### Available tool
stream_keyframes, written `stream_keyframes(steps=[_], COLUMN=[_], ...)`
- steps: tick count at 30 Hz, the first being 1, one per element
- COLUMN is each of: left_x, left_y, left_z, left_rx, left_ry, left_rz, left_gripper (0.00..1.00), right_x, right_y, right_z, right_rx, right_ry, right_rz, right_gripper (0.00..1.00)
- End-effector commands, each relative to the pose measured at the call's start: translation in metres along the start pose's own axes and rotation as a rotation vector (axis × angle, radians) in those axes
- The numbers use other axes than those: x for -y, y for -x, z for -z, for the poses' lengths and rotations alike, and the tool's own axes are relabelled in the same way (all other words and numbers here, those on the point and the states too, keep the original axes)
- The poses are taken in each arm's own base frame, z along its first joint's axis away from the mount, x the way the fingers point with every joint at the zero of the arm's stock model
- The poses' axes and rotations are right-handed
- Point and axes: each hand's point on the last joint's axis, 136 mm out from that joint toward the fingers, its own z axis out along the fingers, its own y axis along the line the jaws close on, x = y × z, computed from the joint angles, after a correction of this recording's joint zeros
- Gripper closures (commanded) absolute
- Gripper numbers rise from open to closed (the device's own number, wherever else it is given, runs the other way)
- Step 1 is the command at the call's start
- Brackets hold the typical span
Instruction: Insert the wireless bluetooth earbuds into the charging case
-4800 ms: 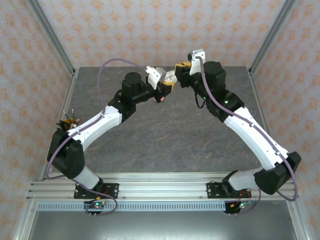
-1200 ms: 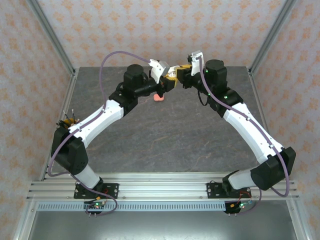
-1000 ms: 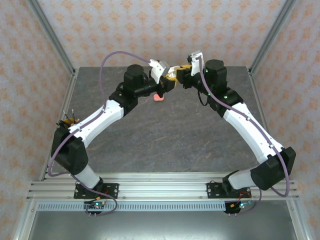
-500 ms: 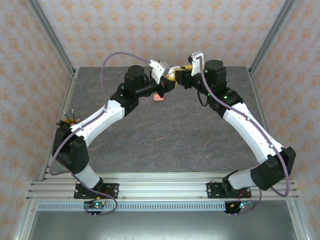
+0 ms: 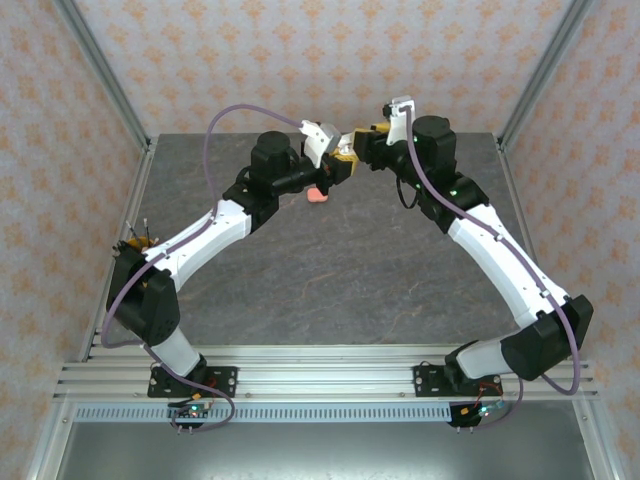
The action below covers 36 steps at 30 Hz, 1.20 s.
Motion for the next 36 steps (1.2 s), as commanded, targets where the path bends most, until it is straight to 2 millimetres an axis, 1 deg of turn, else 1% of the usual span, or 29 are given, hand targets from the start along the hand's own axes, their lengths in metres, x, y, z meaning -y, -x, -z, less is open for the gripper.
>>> stream_keyframes(steps=[1, 6, 9, 12, 14, 17, 19, 23, 26, 29, 31, 34, 36], left_x=[0.003, 0.002, 0.003, 0.006, 0.009, 0.015, 0.019, 0.029, 0.033, 0.033, 0.033, 0.029, 0.026], left_y=[0.003, 0.000, -0.006, -0.016, -0.024, -0.036, -0.041, -0.048, -0.050, -0.053, -0.055, -0.056, -0.056], left_z=[-0.003, -0.003, -0.004, -0.004, -0.003, -0.002, -0.002, -0.004, -0.007, -0.010, -0.013, -0.018, -0.022], left_rx=[0.032, 0.028, 0.015, -0.013, -0.036, -0.056, -0.062, -0.072, -0.078, -0.090, -0.105, -0.117, -0.121], left_ry=[-0.016, -0.014, -0.016, -0.035, -0.054, -0.087, -0.118, -0.187, -0.226, -0.238, -0.245, -0.238, -0.227], left_rz=[-0.004, -0.005, -0.011, -0.031, -0.053, -0.081, -0.092, -0.085, -0.067, -0.056, -0.045, -0.030, -0.021], left_gripper=[1.00, 1.00, 1.00, 1.00, 1.00, 1.00, 1.00, 1.00, 1.00, 1.00, 1.00, 1.00, 1.00], right_x=[-0.006, -0.005, 0.002, 0.013, 0.020, 0.033, 0.043, 0.059, 0.064, 0.062, 0.056, 0.046, 0.040], right_y=[0.033, 0.040, 0.049, 0.050, 0.047, 0.033, 0.015, -0.014, -0.040, -0.060, -0.069, -0.081, -0.085], right_z=[0.012, 0.014, 0.015, 0.009, 0.001, -0.015, -0.029, -0.051, -0.065, -0.075, -0.078, -0.074, -0.067], right_rx=[0.092, 0.113, 0.127, 0.085, 0.023, -0.098, -0.201, -0.340, -0.445, -0.509, -0.544, -0.583, -0.603], right_ry=[0.010, 0.008, -0.021, -0.053, -0.070, -0.076, -0.070, -0.050, -0.032, 0.000, 0.035, 0.064, 0.072], right_rz=[-0.025, -0.054, -0.090, -0.120, -0.140, -0.198, -0.255, -0.349, -0.388, -0.414, -0.437, -0.445, -0.432], right_gripper=[0.58, 0.58, 0.58, 0.57, 0.56, 0.57, 0.58, 0.62, 0.67, 0.71, 0.73, 0.74, 0.75])
